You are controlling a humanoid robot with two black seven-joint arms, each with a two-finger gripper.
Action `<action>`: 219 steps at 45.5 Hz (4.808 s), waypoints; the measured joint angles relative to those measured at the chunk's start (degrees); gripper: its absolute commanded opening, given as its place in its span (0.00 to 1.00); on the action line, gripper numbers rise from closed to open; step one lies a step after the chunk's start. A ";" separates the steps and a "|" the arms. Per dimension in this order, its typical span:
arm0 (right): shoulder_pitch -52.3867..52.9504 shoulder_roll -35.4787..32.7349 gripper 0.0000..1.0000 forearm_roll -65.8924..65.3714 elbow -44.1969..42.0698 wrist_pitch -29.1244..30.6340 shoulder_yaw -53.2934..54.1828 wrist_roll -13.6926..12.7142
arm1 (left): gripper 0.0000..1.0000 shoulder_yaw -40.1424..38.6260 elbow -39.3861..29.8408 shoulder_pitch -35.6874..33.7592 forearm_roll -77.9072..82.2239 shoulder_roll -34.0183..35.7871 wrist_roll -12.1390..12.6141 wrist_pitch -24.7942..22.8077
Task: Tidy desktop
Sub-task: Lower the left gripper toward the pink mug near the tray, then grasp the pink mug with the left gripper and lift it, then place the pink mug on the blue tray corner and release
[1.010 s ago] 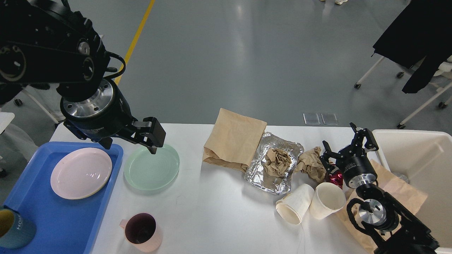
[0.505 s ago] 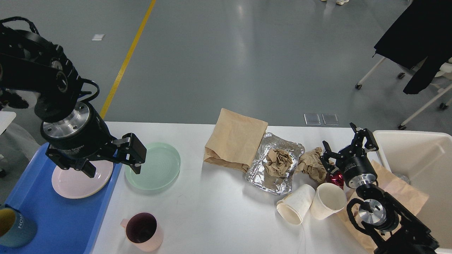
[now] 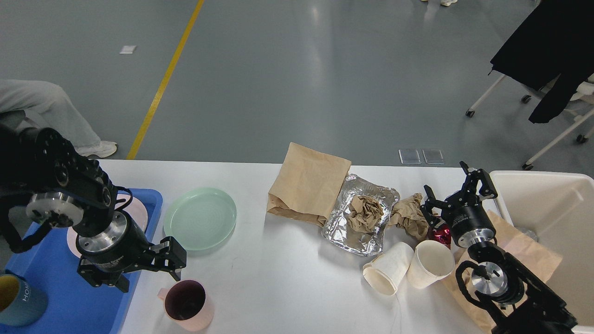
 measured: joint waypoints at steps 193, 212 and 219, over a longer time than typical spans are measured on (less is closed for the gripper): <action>-0.01 0.00 1.00 0.00 0.09 0.00 0.00 0.00 | 0.00 -17.42 32.91 34.17 41.71 34.31 -9.30 -3.56; 0.00 0.00 1.00 0.00 0.01 0.00 0.00 0.00 | 0.00 -22.40 39.00 41.87 41.72 31.89 -8.74 -3.09; 0.00 0.00 1.00 0.00 0.01 0.00 0.00 0.00 | 0.02 -22.60 39.18 42.71 41.91 31.64 -8.47 -2.60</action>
